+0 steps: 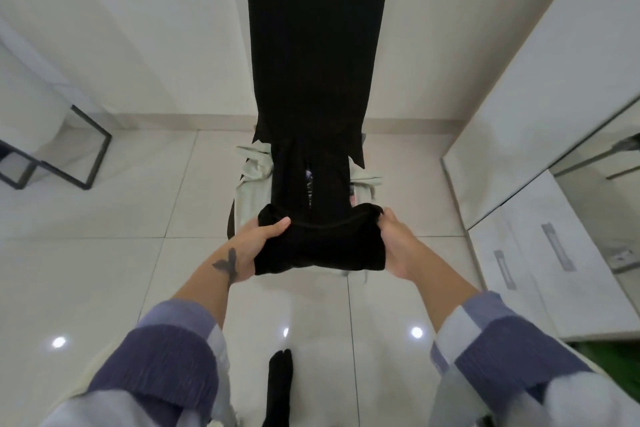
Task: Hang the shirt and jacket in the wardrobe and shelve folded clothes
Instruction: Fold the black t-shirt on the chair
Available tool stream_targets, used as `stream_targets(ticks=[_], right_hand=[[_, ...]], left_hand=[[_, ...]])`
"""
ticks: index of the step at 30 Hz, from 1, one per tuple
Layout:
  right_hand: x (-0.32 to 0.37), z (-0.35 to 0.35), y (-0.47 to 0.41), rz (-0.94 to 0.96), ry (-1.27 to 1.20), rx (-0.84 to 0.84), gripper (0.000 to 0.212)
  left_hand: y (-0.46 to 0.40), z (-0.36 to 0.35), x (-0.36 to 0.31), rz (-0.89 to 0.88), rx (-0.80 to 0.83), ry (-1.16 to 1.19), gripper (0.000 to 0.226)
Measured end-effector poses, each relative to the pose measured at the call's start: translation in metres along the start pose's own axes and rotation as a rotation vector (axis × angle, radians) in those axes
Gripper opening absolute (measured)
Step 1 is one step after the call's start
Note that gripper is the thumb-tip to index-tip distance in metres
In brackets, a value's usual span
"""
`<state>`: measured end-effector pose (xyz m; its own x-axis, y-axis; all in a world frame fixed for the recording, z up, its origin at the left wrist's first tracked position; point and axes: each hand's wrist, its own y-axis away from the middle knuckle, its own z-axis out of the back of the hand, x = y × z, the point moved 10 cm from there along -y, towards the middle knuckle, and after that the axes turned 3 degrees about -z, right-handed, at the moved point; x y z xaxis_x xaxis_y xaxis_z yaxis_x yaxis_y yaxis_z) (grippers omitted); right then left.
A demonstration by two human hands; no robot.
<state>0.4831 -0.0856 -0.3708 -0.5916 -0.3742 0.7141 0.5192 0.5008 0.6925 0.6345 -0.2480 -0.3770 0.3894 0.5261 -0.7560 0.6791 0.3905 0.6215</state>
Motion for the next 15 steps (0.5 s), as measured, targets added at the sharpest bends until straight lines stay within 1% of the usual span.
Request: stream_targets(ticks=[2, 5, 8, 11, 12, 13, 15], right_hand=[[-0.005, 0.000, -0.009, -0.003, -0.002, -0.010, 0.021], [0.009, -0.001, -0.033, 0.029, 0.006, -0.044, 0.028], [0.033, -0.004, -0.068, 0.061, 0.018, -0.091, 0.031], [0.068, -0.005, -0.110, 0.118, 0.100, -0.191, 0.029], [0.081, -0.006, -0.126, 0.144, 0.135, -0.229, 0.030], [0.093, -0.007, -0.142, 0.174, 0.165, -0.262, 0.030], [0.118, -0.010, -0.173, 0.257, 0.217, -0.329, 0.030]], left_hand=[[-0.004, 0.006, 0.009, 0.007, -0.012, 0.010, 0.040], [-0.027, 0.014, -0.001, -0.027, -0.035, 0.032, 0.045], [-0.064, 0.027, -0.030, -0.129, -0.087, -0.008, 0.052], [-0.112, 0.039, -0.065, -0.233, -0.133, -0.036, 0.064], [-0.129, 0.043, -0.076, -0.255, -0.170, -0.052, 0.064], [-0.145, 0.048, -0.087, -0.279, -0.215, -0.077, 0.060], [-0.178, 0.057, -0.107, -0.351, -0.313, -0.158, 0.043]])
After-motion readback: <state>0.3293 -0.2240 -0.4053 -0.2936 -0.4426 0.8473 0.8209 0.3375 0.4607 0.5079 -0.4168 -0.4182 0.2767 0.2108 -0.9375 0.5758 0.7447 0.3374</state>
